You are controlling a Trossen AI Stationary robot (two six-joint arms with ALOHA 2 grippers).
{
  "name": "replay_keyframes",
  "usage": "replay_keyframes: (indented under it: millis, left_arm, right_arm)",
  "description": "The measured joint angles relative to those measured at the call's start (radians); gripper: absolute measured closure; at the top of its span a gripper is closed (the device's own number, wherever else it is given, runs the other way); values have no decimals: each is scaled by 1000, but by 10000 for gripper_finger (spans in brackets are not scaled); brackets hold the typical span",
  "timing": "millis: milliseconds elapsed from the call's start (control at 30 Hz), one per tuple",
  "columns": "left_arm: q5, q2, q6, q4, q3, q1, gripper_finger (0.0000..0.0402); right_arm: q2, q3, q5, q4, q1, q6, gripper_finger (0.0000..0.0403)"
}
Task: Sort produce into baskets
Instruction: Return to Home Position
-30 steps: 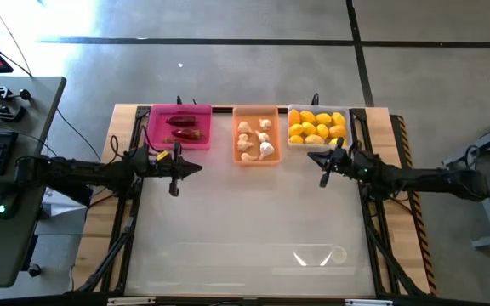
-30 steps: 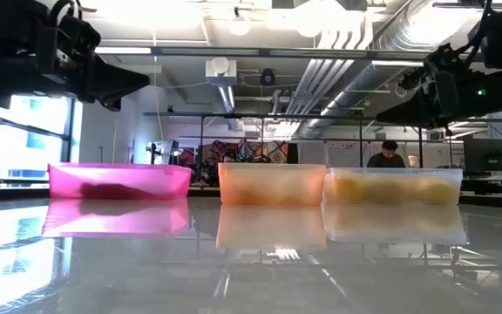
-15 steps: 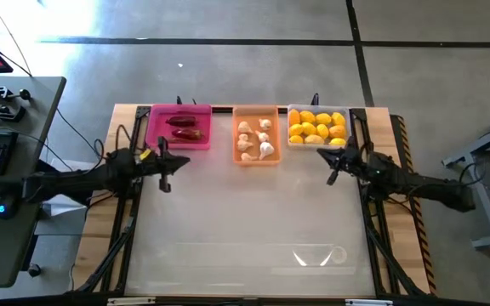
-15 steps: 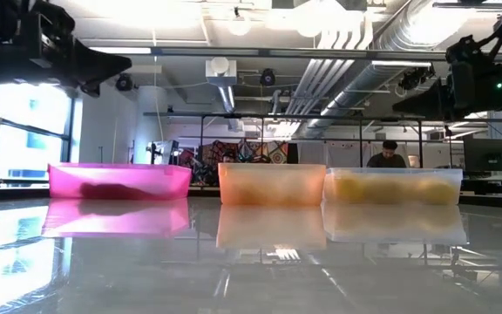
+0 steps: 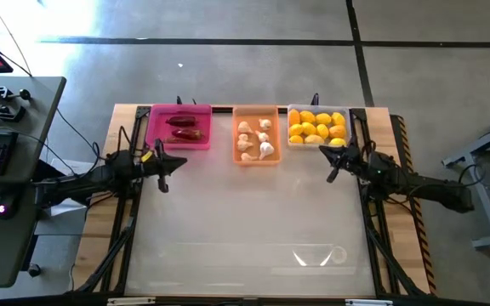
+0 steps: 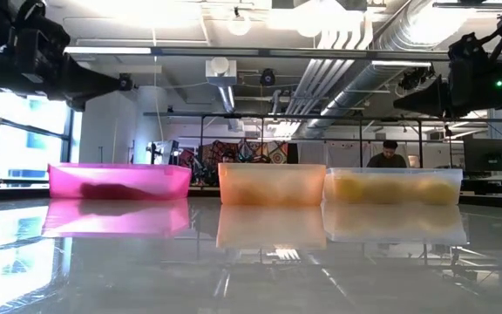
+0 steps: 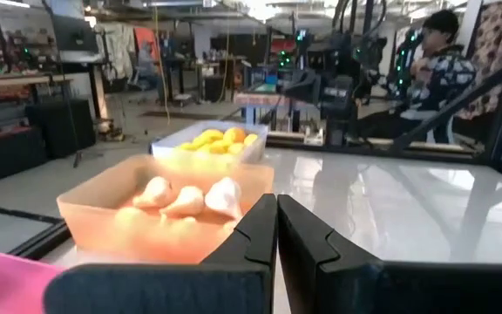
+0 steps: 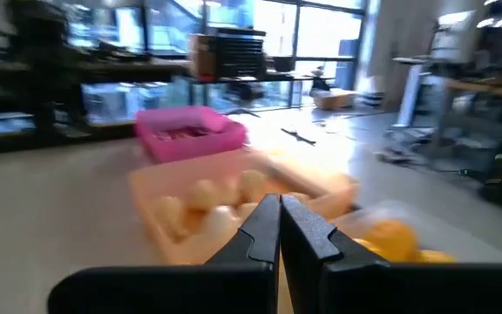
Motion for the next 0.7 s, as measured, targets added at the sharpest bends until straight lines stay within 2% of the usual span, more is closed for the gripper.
replay_keyframes:
  millis: [267, 700]
  left_arm:
    - [-2, 40, 15, 0, 0, 0, 401]
    - [-4, 54, 6, 1, 0, 0, 401]
  right_arm:
    - [43, 0, 10, 2, -9, -215, 403]
    - [47, 0, 11, 3, -9, -225, 403]
